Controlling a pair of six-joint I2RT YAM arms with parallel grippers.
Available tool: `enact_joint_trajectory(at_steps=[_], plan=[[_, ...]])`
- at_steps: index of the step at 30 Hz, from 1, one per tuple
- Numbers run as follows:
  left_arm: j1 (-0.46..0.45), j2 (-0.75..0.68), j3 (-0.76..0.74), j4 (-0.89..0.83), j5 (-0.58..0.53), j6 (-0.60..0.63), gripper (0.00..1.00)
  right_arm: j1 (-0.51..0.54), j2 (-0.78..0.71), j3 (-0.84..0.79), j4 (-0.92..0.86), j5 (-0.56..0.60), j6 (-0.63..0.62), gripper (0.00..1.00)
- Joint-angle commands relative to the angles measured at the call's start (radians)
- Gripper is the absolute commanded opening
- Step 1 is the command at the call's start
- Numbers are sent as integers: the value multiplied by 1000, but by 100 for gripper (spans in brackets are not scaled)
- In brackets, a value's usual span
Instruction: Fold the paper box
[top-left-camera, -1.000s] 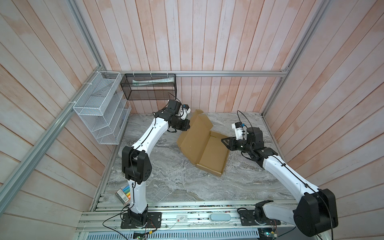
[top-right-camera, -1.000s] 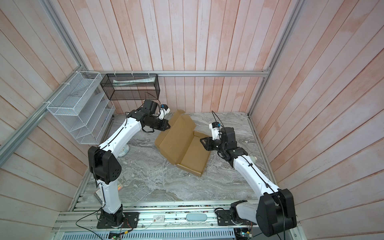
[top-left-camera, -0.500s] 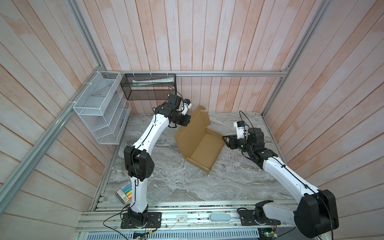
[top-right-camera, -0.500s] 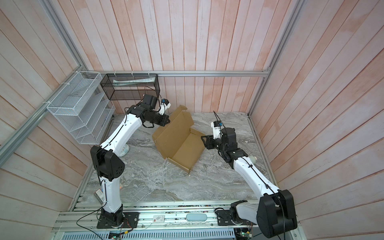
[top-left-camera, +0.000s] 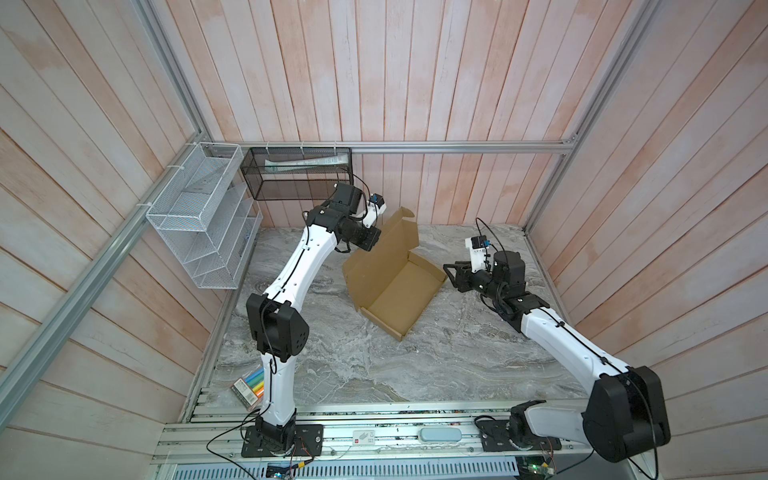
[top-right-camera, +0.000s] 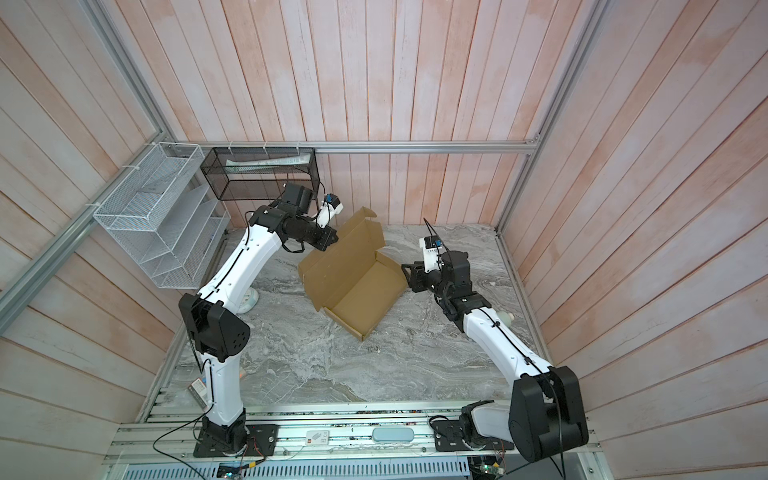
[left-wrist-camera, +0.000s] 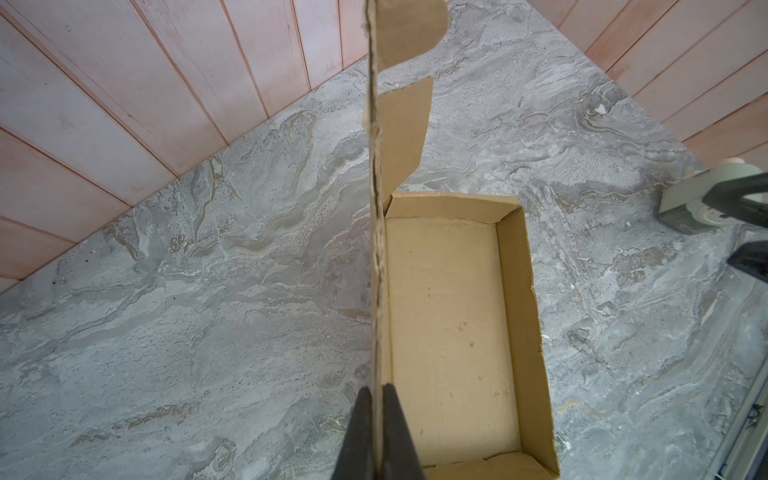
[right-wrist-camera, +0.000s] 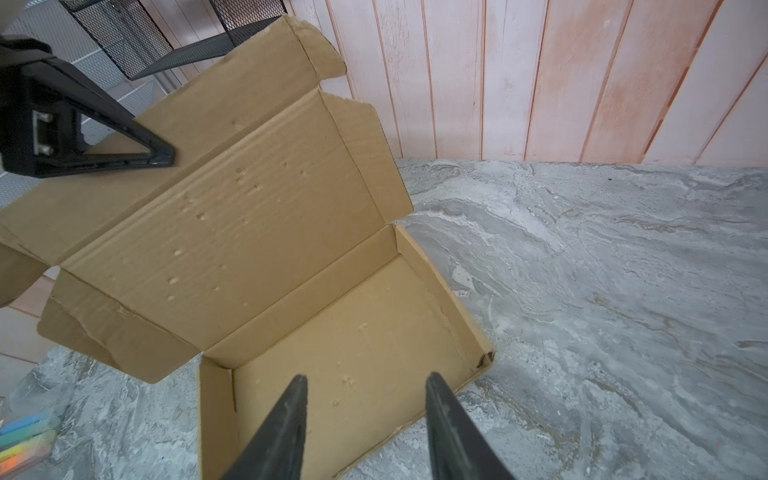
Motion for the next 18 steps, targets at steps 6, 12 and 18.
enact_joint_trajectory(at_steps=[6,12,18], plan=[[-32,15,-15,-12,18,71,0,-6,101,81,76,9,-196,47],[-51,19,-33,-22,17,78,0,-21,190,122,131,-15,-291,47],[-57,1,-61,-20,35,80,0,-53,255,148,195,-85,-322,48]])
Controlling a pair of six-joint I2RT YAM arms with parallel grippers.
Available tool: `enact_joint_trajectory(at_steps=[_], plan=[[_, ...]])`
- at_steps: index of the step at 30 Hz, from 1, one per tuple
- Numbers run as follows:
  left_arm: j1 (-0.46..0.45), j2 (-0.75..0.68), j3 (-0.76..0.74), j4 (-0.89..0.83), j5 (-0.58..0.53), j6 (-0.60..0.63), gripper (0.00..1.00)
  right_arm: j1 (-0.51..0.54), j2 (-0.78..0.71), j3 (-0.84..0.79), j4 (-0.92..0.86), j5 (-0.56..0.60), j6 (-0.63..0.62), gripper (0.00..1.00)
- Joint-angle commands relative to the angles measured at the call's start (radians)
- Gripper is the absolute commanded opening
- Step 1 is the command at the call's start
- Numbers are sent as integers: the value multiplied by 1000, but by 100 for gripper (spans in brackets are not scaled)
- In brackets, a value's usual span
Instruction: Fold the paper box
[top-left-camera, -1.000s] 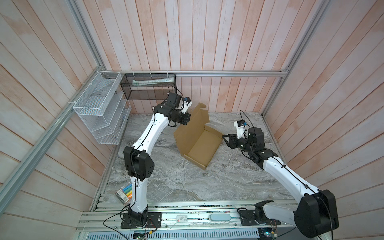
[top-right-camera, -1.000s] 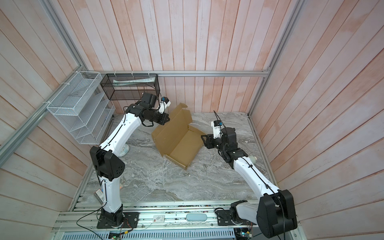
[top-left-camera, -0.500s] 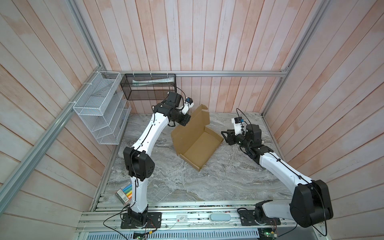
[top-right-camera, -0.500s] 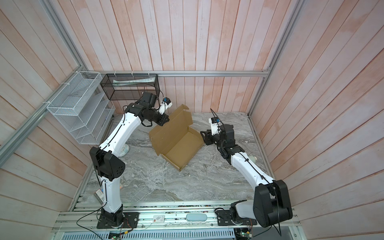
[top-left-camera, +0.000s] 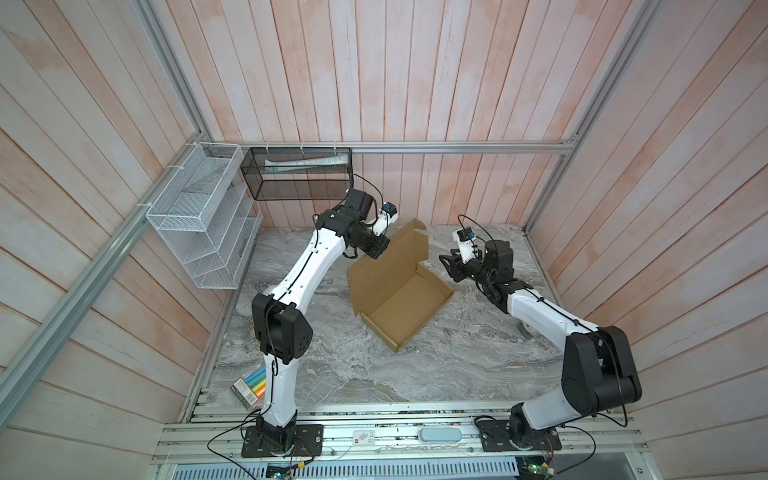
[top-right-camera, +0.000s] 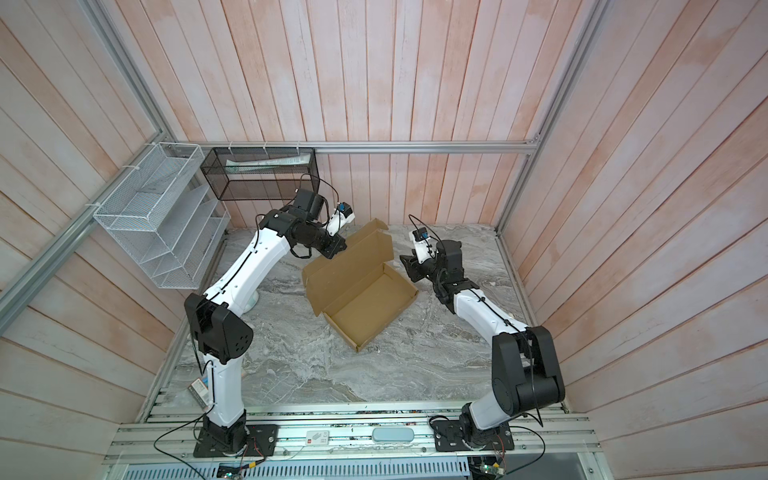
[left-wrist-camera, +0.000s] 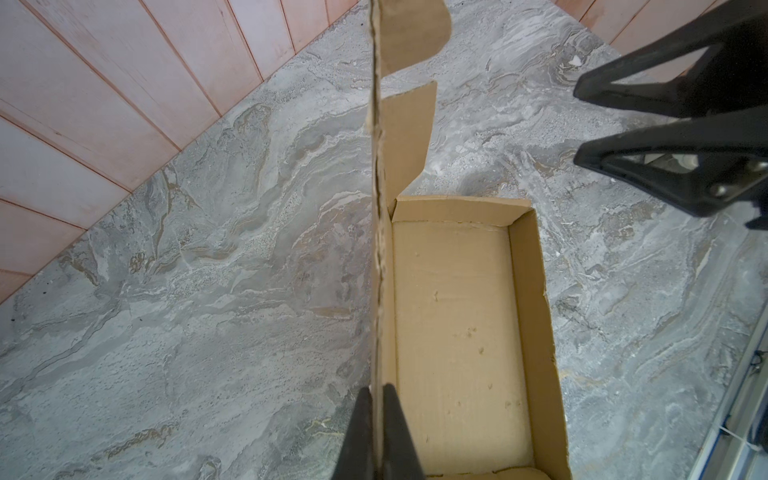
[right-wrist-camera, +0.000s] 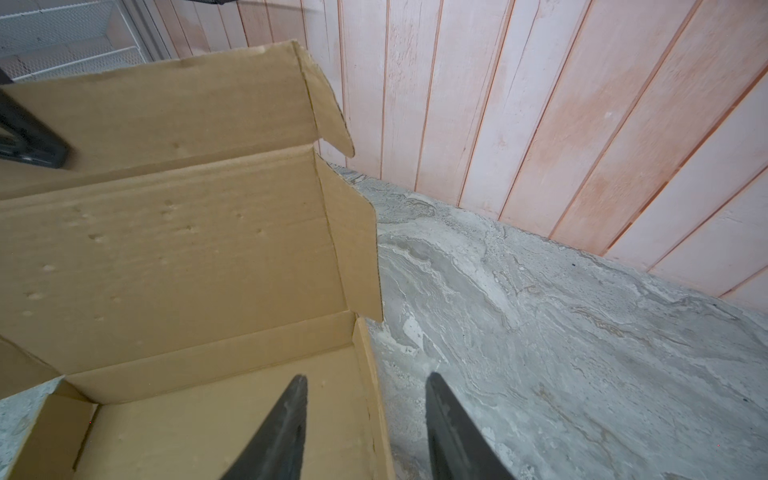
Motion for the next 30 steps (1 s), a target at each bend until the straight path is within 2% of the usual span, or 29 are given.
enact_joint_trajectory(at_steps=[1,11,30], plan=[[-6,-2,-30,-12,32,15,0,-18,30,44,61,-69,-49,48],[-41,-15,-59,-8,43,17,0,-49,149,102,91,-204,-80,48],[-72,-62,-89,1,10,7,0,-60,238,173,86,-228,-77,47]])
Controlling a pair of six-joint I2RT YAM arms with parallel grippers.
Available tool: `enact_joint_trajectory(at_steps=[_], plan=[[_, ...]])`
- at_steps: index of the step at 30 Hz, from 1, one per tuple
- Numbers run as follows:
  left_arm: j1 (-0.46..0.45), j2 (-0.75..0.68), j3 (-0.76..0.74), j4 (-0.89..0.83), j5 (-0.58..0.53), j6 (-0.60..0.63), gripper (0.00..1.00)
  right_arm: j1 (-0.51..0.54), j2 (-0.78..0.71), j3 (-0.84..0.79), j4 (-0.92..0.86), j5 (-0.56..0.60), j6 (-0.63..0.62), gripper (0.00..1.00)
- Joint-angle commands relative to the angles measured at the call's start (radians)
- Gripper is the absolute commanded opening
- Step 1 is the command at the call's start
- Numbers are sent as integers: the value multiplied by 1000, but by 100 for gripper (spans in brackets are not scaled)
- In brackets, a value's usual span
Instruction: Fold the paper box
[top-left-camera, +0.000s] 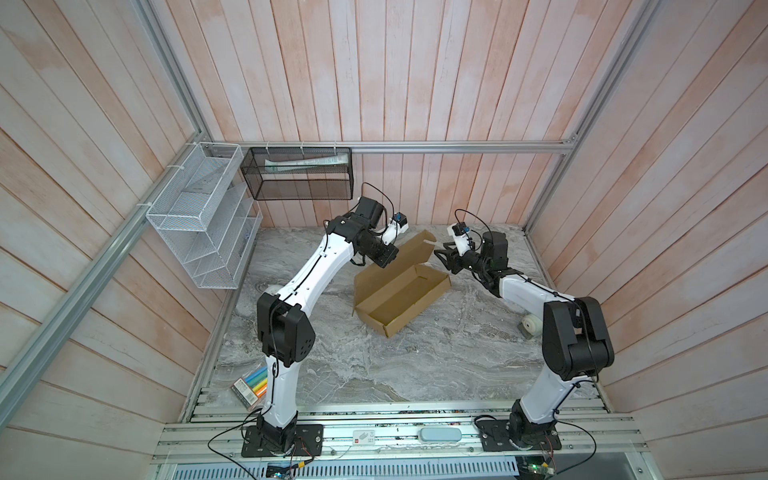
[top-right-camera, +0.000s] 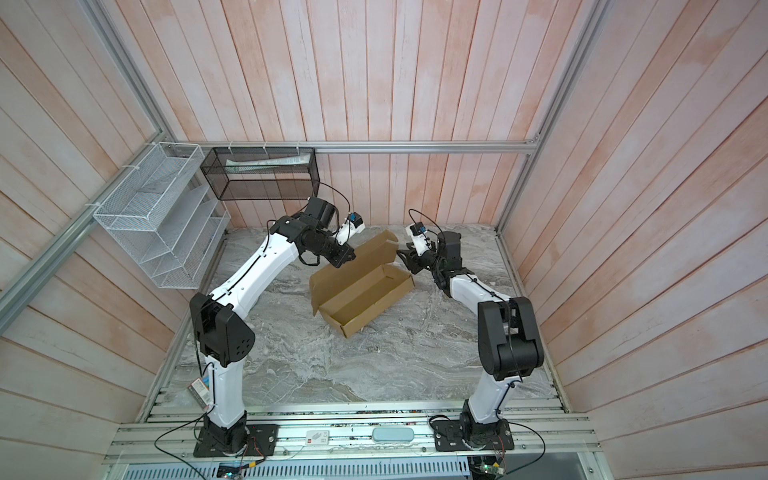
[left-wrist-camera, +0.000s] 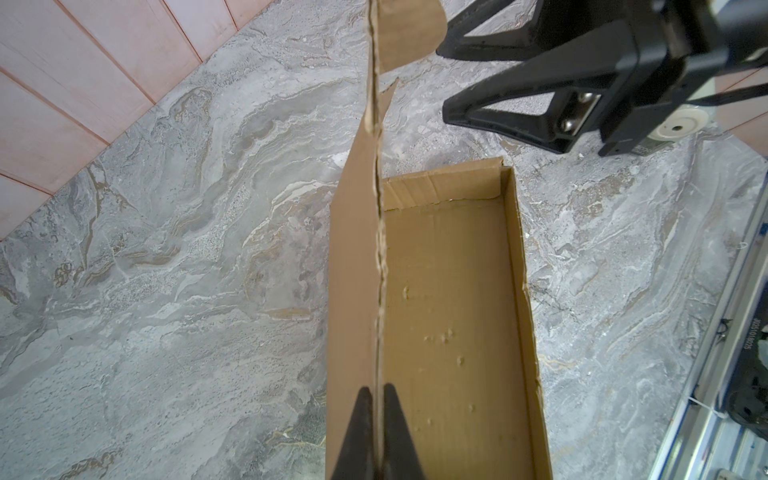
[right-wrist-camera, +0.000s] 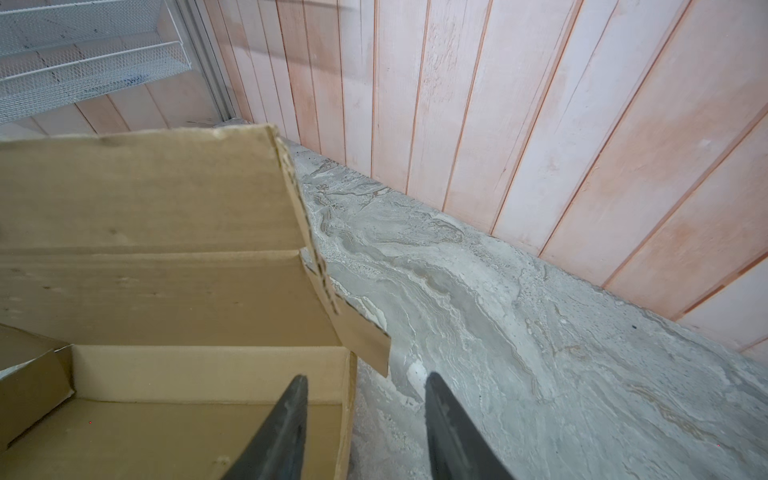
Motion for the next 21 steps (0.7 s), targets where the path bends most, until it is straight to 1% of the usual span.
enact_joint_trajectory(at_steps=[1,12,17,21], plan=[[-12,-50,-14,-20,-11,8,0,-3,21,35,10,-24,-11,47],[-25,-83,-17,-18,-31,11,0,-3,17,43,1,-58,0,47],[-35,-84,-14,-18,-35,12,0,2,17,49,-2,-91,9,45],[-39,-83,-13,-18,-40,12,0,16,26,61,-14,-92,5,43]])
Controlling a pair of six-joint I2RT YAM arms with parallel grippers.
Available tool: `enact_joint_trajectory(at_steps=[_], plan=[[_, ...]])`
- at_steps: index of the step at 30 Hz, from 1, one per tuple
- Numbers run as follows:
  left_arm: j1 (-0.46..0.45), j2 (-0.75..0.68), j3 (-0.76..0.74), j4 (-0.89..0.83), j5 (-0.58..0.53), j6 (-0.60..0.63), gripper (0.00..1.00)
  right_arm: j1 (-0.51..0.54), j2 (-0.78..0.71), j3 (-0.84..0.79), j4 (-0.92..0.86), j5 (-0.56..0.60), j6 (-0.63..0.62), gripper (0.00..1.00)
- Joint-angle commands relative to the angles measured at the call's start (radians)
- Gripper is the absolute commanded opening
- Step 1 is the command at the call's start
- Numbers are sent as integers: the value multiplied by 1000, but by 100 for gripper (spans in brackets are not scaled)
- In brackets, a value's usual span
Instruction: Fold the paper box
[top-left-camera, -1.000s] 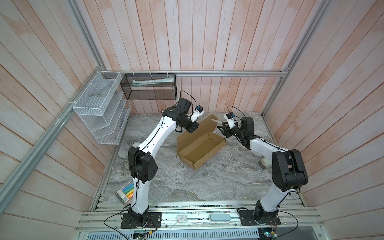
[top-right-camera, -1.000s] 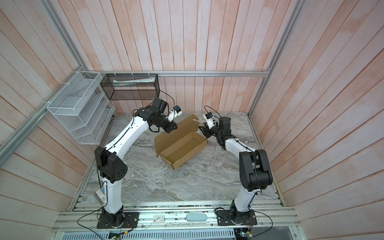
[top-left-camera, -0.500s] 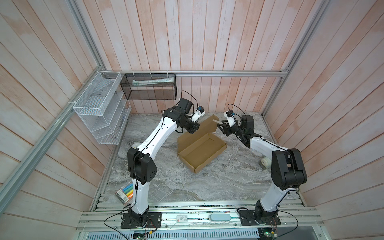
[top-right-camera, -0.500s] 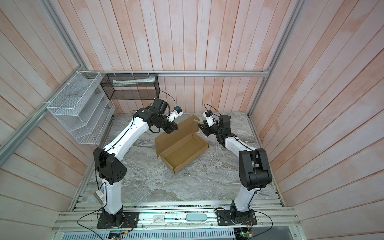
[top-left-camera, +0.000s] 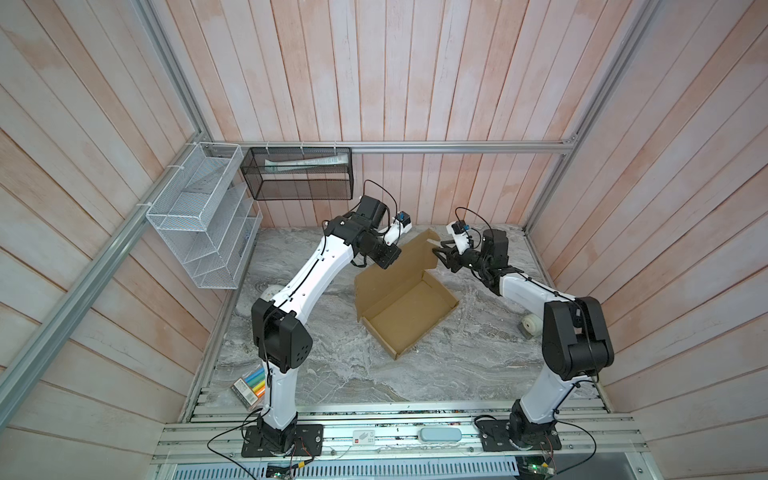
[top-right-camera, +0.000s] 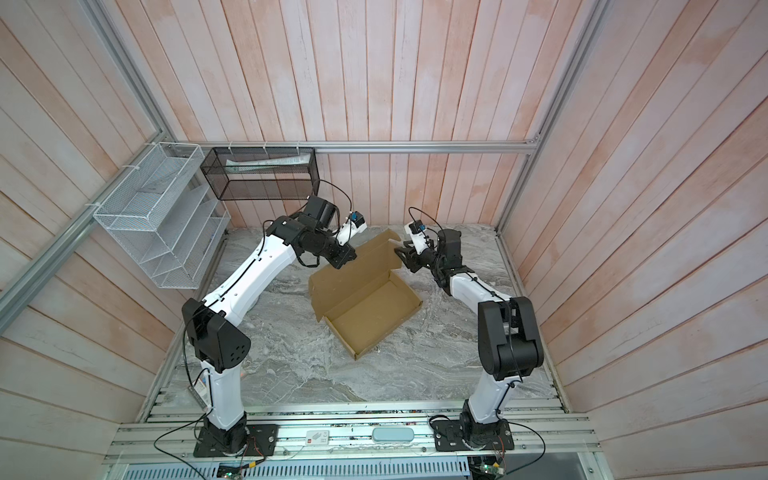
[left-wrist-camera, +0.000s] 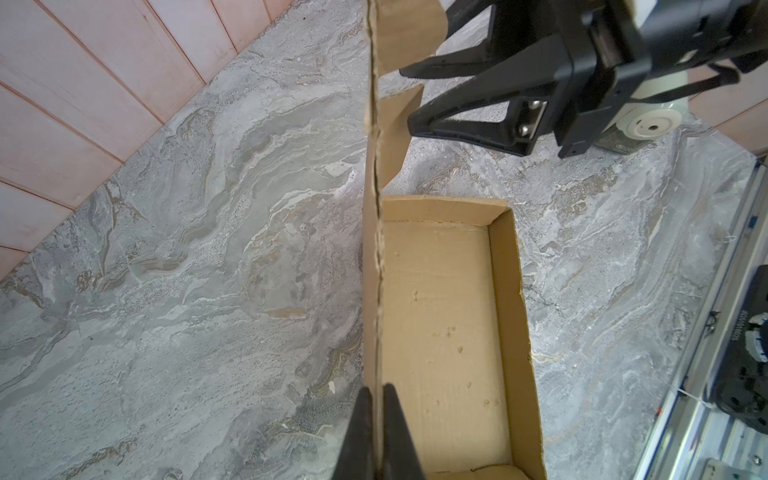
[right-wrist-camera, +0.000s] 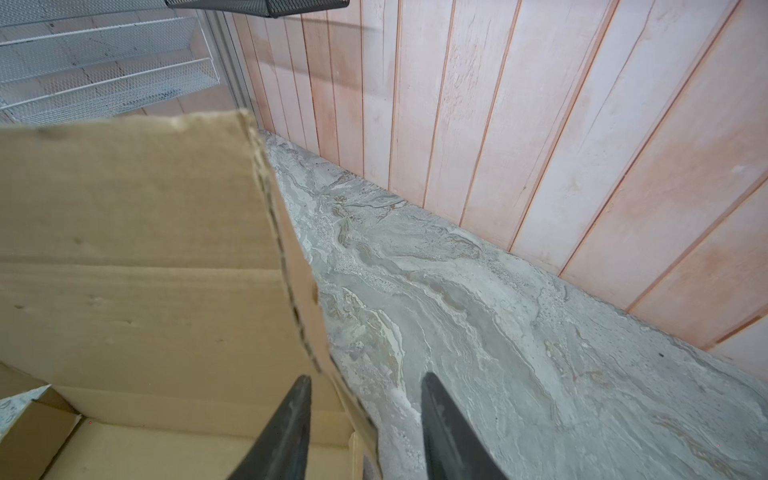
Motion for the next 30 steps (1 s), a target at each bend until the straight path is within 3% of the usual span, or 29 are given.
enact_joint_trajectory(at_steps=[1,24,30], plan=[[-6,-31,-7,1,-11,12,0,15,27,37,-12,-28,2,42],[-8,-40,-14,11,-25,9,0,62,7,-22,0,11,19,29],[-9,-40,-14,11,-29,5,0,63,-1,-39,10,33,24,21]])
